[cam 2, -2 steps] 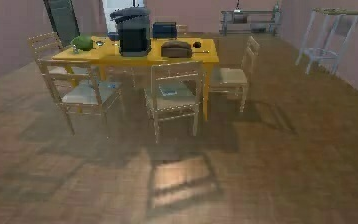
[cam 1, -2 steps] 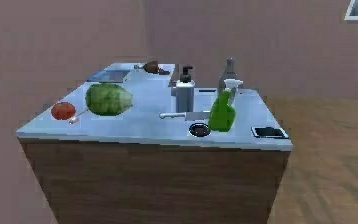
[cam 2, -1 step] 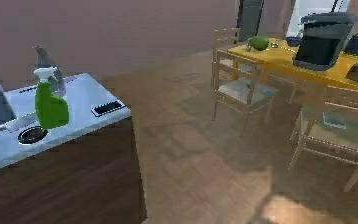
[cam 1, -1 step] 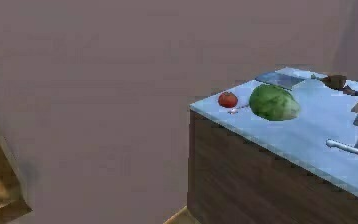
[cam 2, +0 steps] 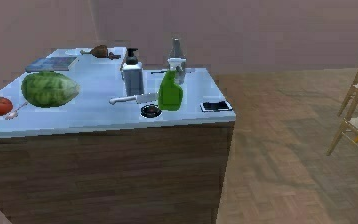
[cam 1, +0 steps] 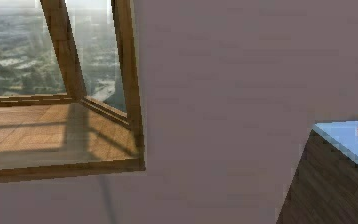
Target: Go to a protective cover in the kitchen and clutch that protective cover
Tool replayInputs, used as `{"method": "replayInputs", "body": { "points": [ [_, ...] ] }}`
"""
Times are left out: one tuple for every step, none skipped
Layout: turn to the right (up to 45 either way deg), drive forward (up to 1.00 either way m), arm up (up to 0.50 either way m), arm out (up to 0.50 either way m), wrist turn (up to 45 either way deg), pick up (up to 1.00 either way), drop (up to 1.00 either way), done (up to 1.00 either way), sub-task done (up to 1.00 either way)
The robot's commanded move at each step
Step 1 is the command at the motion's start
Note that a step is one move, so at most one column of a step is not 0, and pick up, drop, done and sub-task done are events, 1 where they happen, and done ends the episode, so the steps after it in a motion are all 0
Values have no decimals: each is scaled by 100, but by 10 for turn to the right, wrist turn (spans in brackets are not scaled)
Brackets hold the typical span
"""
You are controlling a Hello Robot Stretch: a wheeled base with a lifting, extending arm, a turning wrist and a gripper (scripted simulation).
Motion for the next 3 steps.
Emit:
{"method": "replayInputs", "body": {
  "points": [
    [0,0,50,0,0,0,0,0,0],
    [0,0,38,0,0,0,0,0,0],
    [0,0,0,48,0,0,0,0,0]
  ]
}}
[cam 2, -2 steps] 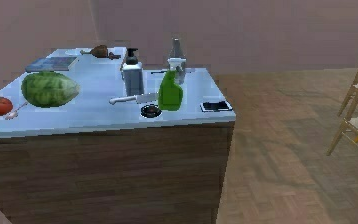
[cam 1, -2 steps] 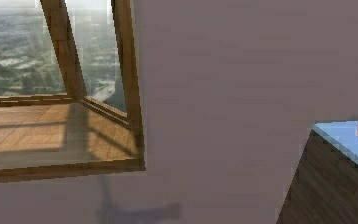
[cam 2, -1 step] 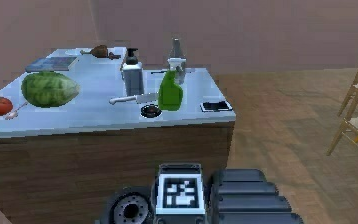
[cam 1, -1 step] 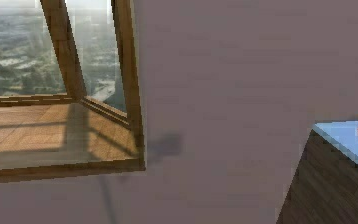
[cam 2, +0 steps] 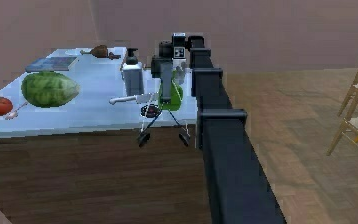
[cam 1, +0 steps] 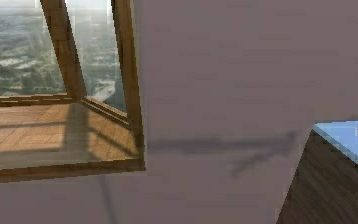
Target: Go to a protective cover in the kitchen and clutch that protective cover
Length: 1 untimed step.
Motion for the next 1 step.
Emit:
{"method": "replayInputs", "body": {
  "points": [
    [0,0,0,0,450,0,0,0,0]
  ]
}}
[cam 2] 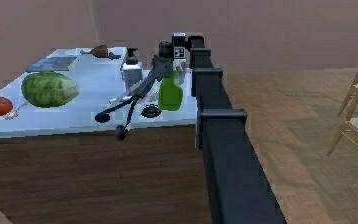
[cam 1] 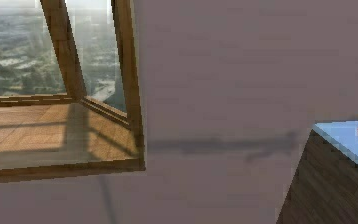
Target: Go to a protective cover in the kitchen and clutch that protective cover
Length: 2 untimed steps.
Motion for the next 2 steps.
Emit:
{"method": "replayInputs", "body": {
  "points": [
    [0,0,0,0,450,0,0,0,0],
    [0,0,0,0,450,0,0,0,0]
  ]
}}
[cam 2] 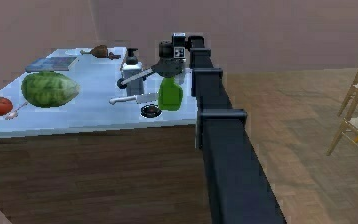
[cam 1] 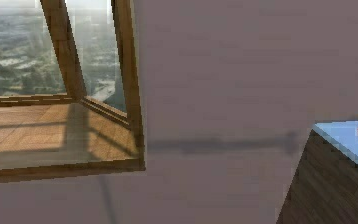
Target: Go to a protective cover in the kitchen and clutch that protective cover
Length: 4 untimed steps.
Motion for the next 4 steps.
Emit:
{"method": "replayInputs", "body": {
  "points": [
    [0,0,0,0,150,0,0,0,0],
    [0,0,-14,0,0,0,0,0,0],
    [0,0,0,0,0,100,0,0,0],
    [0,0,10,0,0,0,0,0,0]
  ]
}}
